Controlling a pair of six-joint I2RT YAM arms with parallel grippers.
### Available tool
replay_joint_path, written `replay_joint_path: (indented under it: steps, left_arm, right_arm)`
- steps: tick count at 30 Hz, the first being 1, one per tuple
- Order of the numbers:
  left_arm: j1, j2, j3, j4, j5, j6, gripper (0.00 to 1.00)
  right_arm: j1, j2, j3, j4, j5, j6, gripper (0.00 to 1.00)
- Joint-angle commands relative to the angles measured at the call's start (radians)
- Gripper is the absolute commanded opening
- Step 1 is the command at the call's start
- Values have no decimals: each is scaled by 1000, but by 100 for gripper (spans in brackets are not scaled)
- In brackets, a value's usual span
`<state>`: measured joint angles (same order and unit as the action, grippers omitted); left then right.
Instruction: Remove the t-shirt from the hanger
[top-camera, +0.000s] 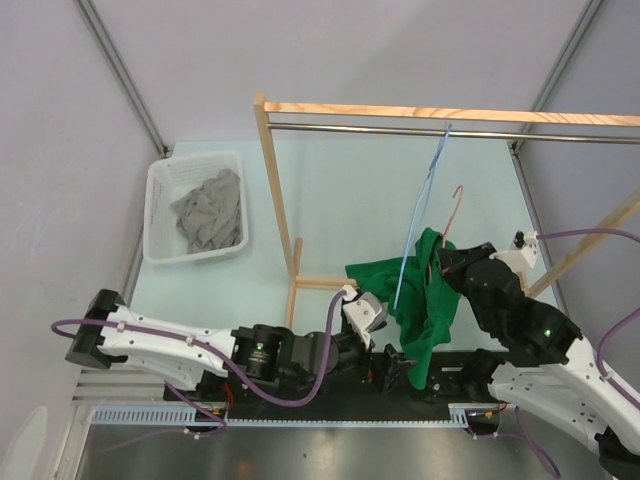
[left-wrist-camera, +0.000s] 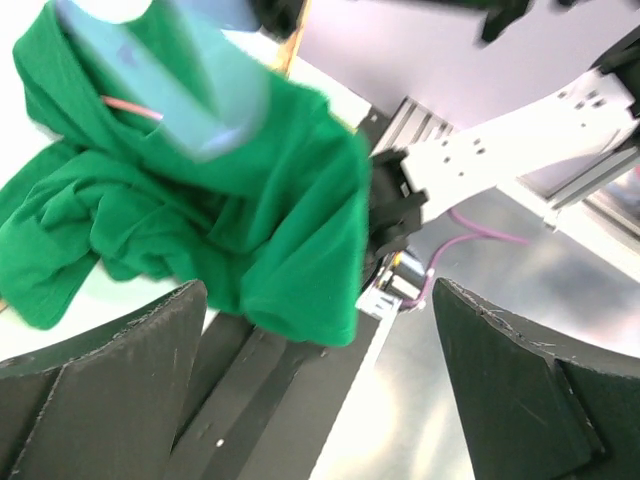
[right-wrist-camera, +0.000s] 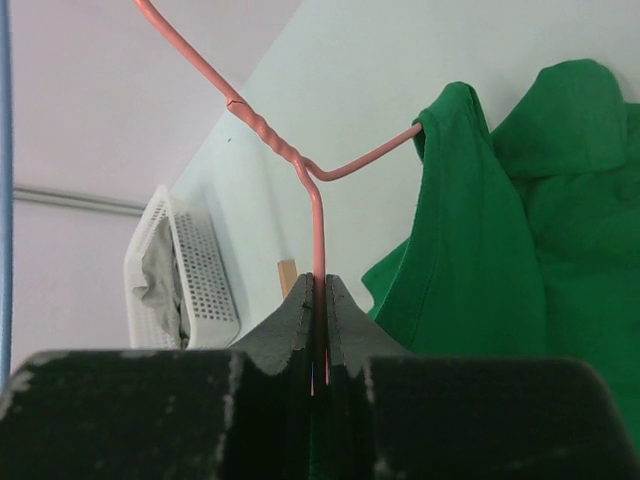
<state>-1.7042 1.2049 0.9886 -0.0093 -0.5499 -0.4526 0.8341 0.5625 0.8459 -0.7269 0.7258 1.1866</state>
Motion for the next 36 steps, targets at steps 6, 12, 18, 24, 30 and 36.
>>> replay_joint_path:
  steps: [6, 12, 18, 24, 30, 36]
  left_arm:
    - [0, 88, 104, 68, -8, 34, 100]
    - [34, 174, 172, -44, -77, 14, 93]
    - [64, 232, 239, -80, -42, 14, 50]
    - [74, 205, 222, -133, -44, 15, 0]
    - [74, 101, 110, -124, -41, -30, 0]
    - [72, 53, 64, -139, -5, -55, 0]
  right_arm:
    - [14, 80, 79, 47, 116, 73, 0]
    - [37, 74, 88, 24, 121, 97, 0]
    - [46, 68, 94, 32, 107, 73, 0]
    - [46, -1, 29, 136, 25, 2, 0]
    - [45, -107, -34, 242, -48, -68, 9]
    - [45, -222, -112, 392, -75, -98, 13]
